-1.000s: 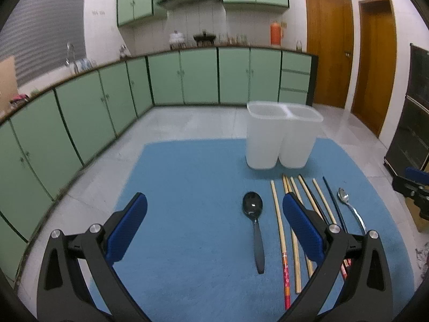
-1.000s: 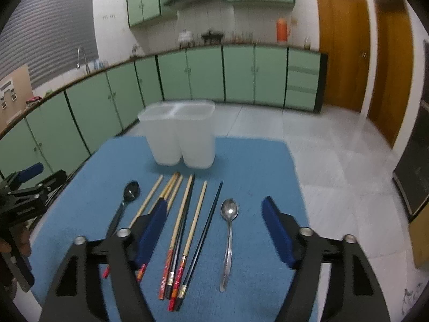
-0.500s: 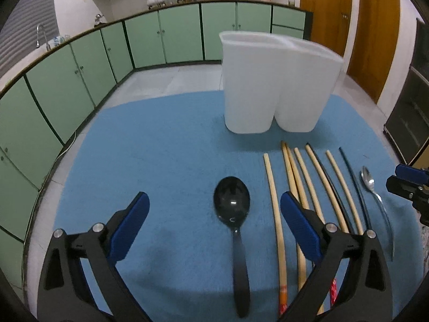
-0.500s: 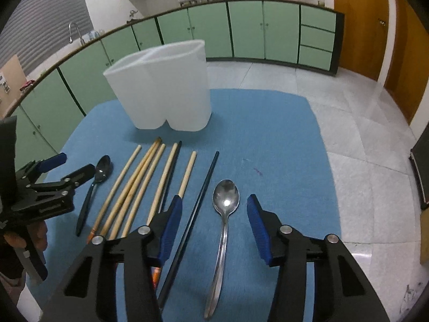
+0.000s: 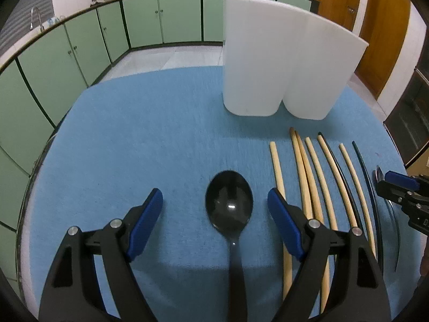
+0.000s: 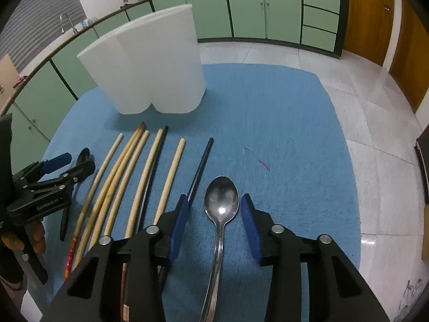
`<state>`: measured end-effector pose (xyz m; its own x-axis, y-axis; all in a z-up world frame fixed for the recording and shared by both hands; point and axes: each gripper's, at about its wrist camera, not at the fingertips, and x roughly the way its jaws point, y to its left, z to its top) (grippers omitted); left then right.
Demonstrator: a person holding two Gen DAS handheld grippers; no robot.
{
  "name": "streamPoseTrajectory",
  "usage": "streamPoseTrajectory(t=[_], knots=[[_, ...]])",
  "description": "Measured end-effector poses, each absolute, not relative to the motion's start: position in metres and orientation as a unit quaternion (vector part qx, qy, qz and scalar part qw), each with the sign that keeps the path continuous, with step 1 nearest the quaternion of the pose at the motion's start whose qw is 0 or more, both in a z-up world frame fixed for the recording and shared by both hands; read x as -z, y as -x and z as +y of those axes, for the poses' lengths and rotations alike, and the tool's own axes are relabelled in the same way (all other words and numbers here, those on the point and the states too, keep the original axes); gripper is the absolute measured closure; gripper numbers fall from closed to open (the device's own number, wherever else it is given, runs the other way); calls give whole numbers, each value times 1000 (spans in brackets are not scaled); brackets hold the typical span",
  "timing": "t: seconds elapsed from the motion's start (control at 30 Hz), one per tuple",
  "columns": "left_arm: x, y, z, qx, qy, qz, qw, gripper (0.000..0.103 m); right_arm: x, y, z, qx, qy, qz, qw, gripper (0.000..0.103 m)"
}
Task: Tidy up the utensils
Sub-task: 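Lower and grasp the black spoon with the left tool while the right tool grasps the silver spoon, then lift both spoons and carry them over the white caddy with both tools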
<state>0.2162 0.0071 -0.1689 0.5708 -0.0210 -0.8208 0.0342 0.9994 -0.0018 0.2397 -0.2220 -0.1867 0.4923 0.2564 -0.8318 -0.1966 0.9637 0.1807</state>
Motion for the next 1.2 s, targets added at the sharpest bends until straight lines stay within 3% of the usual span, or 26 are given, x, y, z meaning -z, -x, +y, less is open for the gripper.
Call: streamPoseTrajectory(t=[0.13,0.2,0.37,0.57,1.2], knots=[[170,-215,8,18,-7,466,884,28,187,-245,-223,-129,-37,488,862,71],[166,-214,8,20,-6,466,885,34,187,-244,-222,-128,-36,489,862,75],[161,-210,-2,32,-7,461,887,69,188,-242,-220,-126,-29,486,865,75],[154,-200,-4,42,3,445,895,70,178,-229,-224,-132,-35,458,879,75],[77,-167,9,77,58,261,960,70,84,-199,-243,-170,-63,295,938,75]])
